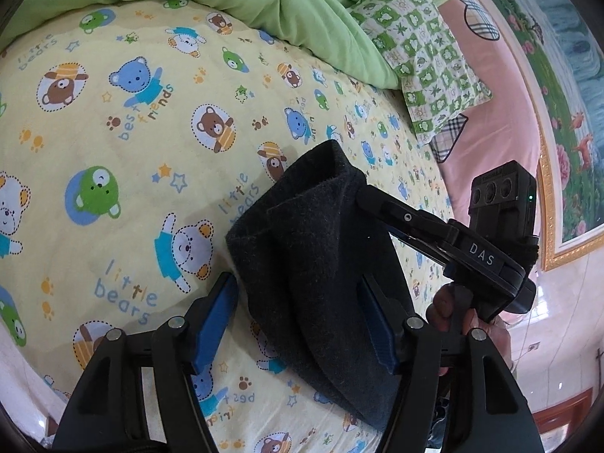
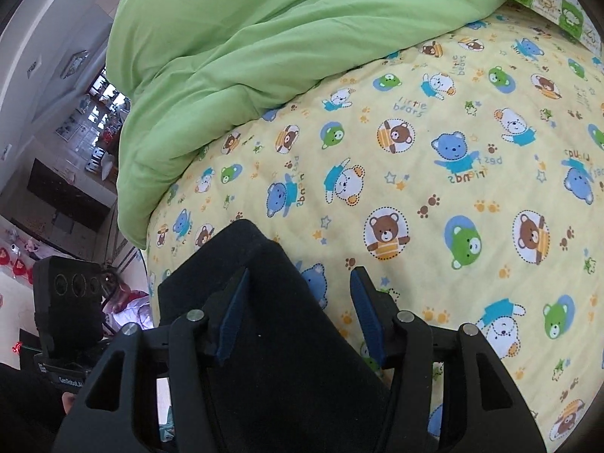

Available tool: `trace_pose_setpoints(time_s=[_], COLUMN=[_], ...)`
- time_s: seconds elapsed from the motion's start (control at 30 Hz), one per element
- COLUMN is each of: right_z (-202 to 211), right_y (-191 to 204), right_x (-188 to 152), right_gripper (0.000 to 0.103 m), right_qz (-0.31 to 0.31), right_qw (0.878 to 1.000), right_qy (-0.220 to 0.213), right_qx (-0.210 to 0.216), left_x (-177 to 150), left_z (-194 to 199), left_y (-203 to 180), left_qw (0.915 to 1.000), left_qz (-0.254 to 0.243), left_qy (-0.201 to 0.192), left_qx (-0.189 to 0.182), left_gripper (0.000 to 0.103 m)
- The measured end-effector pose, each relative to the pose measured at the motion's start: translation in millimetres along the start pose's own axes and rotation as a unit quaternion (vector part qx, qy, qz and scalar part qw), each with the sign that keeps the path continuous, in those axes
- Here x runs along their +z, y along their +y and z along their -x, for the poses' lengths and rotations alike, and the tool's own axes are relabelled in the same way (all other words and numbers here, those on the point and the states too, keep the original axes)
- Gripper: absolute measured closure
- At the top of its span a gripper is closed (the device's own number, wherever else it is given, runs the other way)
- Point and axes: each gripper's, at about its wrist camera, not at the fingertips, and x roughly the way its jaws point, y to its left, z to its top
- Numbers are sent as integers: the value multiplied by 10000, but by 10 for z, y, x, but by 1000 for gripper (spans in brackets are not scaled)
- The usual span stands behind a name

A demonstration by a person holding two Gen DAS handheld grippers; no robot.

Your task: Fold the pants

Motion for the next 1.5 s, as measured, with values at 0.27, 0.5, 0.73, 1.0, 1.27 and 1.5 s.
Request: trace_pose_setpoints(time_s=[0.27, 0.5, 0.73, 1.0, 1.27, 1.5], right_z=[130, 656, 1318, 1833, 2205, 2465], right_y=[181, 282, 291, 176, 19, -218], right_x=[-85, -221, -509, -924, -1410, -1888], right_gripper=[84, 85, 86, 86, 87, 87], right_qz=[246, 171, 31, -255, -643, -1065], right_qw=[9996, 9970, 9887, 9772, 9645, 9479], right_qy=[-121, -734, -1483, -2099, -2559, -3002], right_qx=[53, 147, 202, 181, 76, 74], left_x=[8, -79, -262, -605, -982, -1355], left_z=[26, 295, 480, 488, 369, 192], left_y=[-26, -484, -1065, -1582, -2015, -2376], left_qw=[9999, 9974, 9891, 9779, 9634, 9491], left_qz=[-2, -600, -1328, -1916, -2509, -2949], left_qy=[40, -242, -327, -127, 165, 469], left_qx=[-109, -309, -550, -824, -932, -1005], left_gripper=[83, 84, 84, 84, 84, 84])
